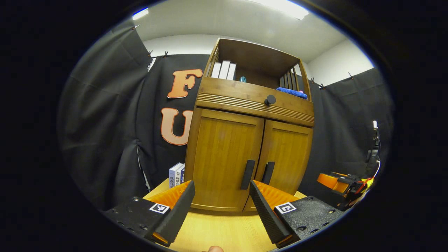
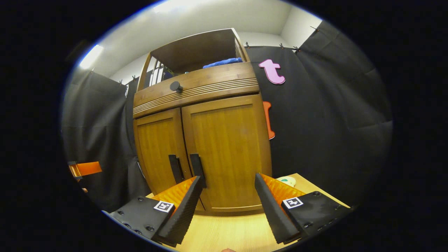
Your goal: Open the right door of the double-door shoe cabinet with the right hand, and open the left door with the left hand.
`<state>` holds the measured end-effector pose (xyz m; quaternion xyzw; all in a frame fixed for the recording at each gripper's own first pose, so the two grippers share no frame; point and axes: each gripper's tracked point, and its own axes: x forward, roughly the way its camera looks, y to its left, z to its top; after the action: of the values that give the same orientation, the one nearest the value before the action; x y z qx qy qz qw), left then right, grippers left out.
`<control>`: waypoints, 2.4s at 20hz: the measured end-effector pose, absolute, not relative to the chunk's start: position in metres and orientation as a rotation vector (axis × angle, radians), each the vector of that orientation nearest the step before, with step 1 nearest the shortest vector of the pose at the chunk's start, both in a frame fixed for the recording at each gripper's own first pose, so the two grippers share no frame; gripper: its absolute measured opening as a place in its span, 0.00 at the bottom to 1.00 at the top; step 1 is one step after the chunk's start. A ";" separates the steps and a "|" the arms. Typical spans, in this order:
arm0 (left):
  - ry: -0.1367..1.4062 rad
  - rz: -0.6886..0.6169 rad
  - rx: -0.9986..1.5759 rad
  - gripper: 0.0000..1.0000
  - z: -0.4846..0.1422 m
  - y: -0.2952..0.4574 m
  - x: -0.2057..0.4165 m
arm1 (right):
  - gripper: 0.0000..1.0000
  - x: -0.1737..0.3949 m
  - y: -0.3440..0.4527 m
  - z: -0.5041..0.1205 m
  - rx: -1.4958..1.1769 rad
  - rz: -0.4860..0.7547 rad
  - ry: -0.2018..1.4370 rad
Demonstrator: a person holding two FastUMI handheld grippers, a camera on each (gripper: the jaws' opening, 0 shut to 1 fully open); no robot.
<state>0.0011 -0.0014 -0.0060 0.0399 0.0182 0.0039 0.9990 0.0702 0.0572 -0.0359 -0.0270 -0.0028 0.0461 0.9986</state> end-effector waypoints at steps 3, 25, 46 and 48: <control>0.015 -0.002 0.125 0.92 0.000 0.000 0.009 | 0.99 0.090 0.088 -0.052 -0.055 0.158 0.013; 0.010 -0.028 0.139 0.92 -0.008 0.047 0.041 | 0.69 0.264 0.149 -0.119 -0.118 0.080 0.067; 0.044 0.018 0.089 0.92 -0.018 0.059 0.027 | 0.30 0.207 0.127 -0.123 -0.127 0.102 0.133; 0.044 0.014 0.086 0.95 -0.019 0.055 0.023 | 0.30 0.191 0.121 -0.123 -0.131 0.112 0.129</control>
<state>0.0229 0.0547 -0.0186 0.0428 0.0221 0.0069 0.9988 0.1914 0.1209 -0.1233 -0.0651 0.0644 0.0560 0.9942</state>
